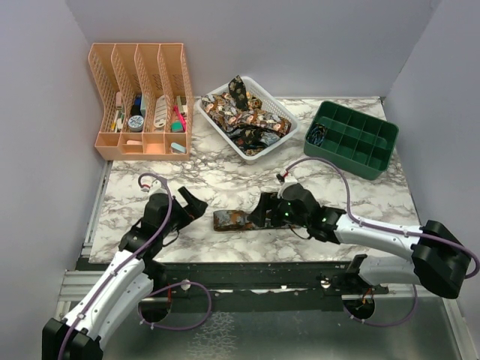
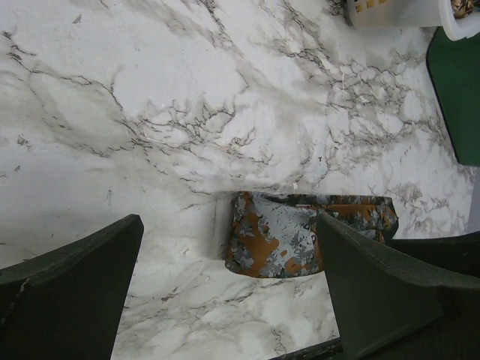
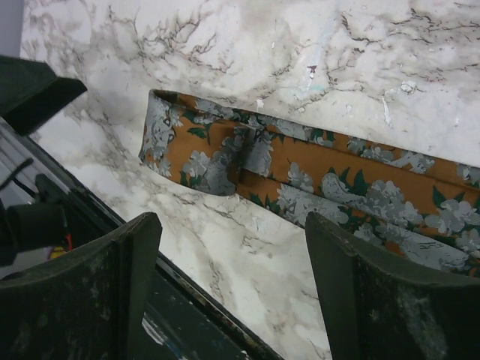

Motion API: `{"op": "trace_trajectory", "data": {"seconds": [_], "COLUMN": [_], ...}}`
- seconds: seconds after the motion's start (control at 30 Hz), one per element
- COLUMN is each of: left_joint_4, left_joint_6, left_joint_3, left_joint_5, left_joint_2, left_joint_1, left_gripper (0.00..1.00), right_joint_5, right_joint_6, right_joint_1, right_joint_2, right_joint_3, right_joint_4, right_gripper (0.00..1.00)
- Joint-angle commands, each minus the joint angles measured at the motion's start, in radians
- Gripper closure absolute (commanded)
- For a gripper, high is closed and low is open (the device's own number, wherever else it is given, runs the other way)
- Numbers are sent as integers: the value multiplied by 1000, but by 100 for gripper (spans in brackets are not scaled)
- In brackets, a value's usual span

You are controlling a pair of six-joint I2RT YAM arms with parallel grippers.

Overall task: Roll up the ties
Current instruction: Roll the tie at the center of the board.

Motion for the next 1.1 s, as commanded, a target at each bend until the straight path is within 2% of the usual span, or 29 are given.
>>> {"op": "trace_trajectory", "data": {"seconds": [0.0,0.2,0.43,0.6,0.8,0.97,1.07], "left_joint_4": [8,68,103,122,241,310,360], "left_joint_6": [19,29,50,61,64,80,79], "left_joint_3": [-29,-50,-61,-75,-125,-144,-155], "left_joint_5": [32,109,157,179,279,326,353], "left_joint_2": [-10,8,2,-4,37,73,94], "left_joint_1": [7,7,7,7,7,7,7], "left_gripper": [1,1,1,1,1,1,1], "right_joint_5": [73,5,-91,-104,-82,-64,-81], "right_joint_6": [160,160,159,157,143,146,144], "right_joint_1": [5,5,5,5,4,5,5], "right_joint_2": [9,161,308,354,401,377,366], "right_joint_3": [4,115,201,220,232,202,195], "right_joint_4": [40,6,9,-3,-58,-63,-55], "right_gripper": [20,28,32,37,49,59,61]}}
